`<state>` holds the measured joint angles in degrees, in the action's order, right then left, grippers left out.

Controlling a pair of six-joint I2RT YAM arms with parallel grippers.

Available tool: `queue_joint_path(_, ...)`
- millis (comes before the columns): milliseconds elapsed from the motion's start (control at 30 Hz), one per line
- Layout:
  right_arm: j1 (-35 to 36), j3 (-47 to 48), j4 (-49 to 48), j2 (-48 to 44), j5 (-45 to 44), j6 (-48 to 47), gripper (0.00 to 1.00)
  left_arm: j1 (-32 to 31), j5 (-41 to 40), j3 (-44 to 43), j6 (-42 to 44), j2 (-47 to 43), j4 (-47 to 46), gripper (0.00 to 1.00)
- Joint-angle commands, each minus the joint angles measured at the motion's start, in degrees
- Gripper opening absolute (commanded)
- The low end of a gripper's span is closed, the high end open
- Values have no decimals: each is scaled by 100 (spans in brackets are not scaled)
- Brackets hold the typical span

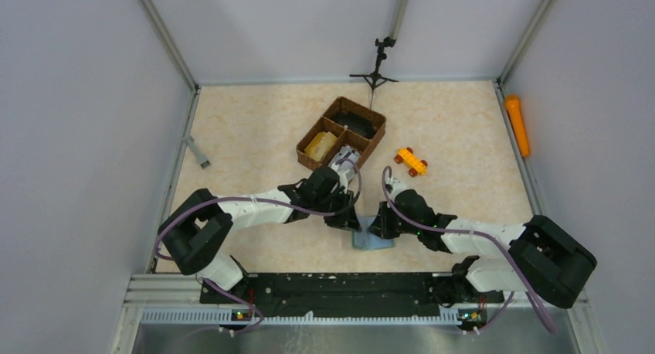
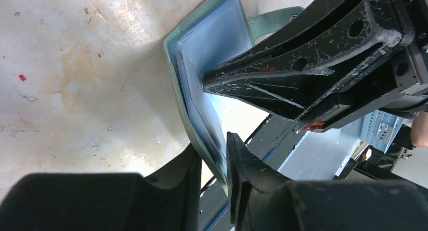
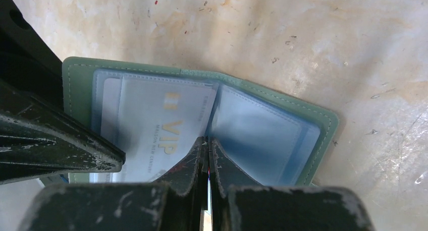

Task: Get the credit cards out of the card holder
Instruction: Remove the credit card from the card holder.

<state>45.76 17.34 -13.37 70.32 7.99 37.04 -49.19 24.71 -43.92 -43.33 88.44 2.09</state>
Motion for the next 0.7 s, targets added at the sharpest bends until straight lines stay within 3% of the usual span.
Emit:
queue_joint_path(0,56,-109,-75,-102,-189,20,0,4,209,17,5,-128,-384,25)
queue_joint_path(167,56,-134,137,-306,-256,31,0,40,409,193,-152,-224,-792,19)
queue_joint_path(333,56,-148,327,-489,-286,40,0,50,543,239,-233,-213,-1005,0)
queue_joint_path(667,56,-92,989,-931,-424,-99,0,144,679,236,-340,-582,-883,0)
